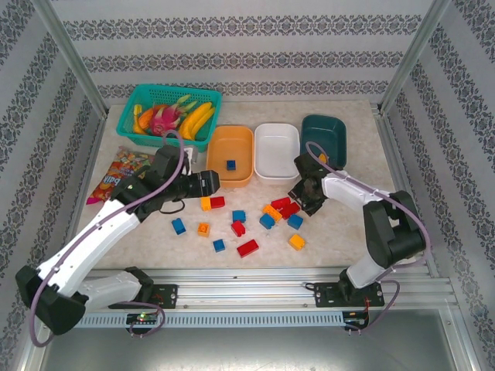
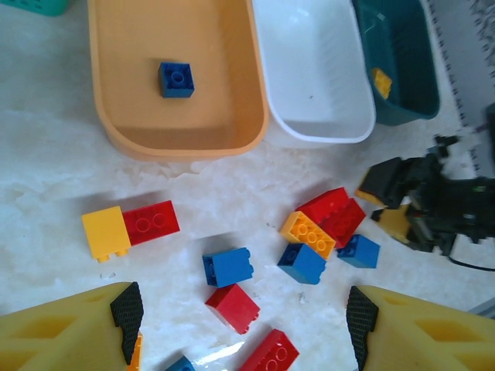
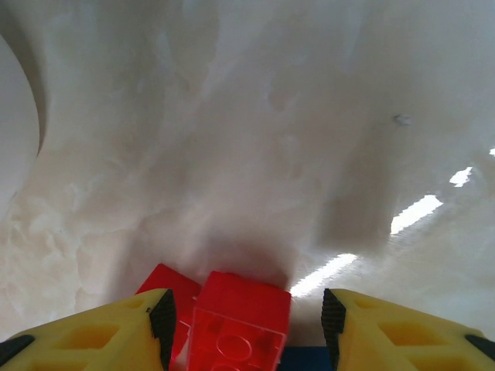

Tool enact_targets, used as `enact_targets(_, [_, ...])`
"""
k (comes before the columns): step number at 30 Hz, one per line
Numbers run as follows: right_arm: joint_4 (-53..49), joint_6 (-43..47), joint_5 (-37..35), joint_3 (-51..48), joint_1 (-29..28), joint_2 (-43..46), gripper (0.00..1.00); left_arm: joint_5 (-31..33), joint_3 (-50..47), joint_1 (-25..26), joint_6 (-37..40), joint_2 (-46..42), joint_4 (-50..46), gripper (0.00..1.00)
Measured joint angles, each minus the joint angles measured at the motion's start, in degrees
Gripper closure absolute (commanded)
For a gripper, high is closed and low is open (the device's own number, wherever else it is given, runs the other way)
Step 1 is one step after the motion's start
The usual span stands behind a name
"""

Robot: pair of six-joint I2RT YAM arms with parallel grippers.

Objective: Sort the legos into containers by color

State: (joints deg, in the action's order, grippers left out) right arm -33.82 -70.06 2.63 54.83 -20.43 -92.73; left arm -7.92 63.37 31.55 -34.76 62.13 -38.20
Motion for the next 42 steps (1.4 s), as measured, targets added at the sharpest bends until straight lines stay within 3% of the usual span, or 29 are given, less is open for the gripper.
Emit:
enact_targets(19, [-1.75,-7.67,-0.24,1.7,-5.6,-3.72,0.46,0.02,-0.17,0.0,-0.39,-2.03,-1.46,0.28])
enact_targets(22, [-1.57,-7.96,-0.24,1.7,-5.6,-4.24,0.52,0.0,-0.15,0.0,-0.39,-1.86,-1.46,0.28])
enact_targets(29, [-2.82,-7.98,-0.57,2.93,-5.62,-5.88,0.74,-0.92,-0.15,0.0,-0.37,-1.86,-1.42,0.27])
enact_targets(36, [-5.62,-6.93,-5.62,3.93,-6.03,-1.7,0.76,-4.11,-0.15,0.0,-0.46,-2.08,-0.55,0.26])
enact_targets(42, [-8.11,0.07,-11.3,12.59,-7.98,4.92,0.76,-5.2,1.99,0.0,-1.73,-1.07,0.42,0.24])
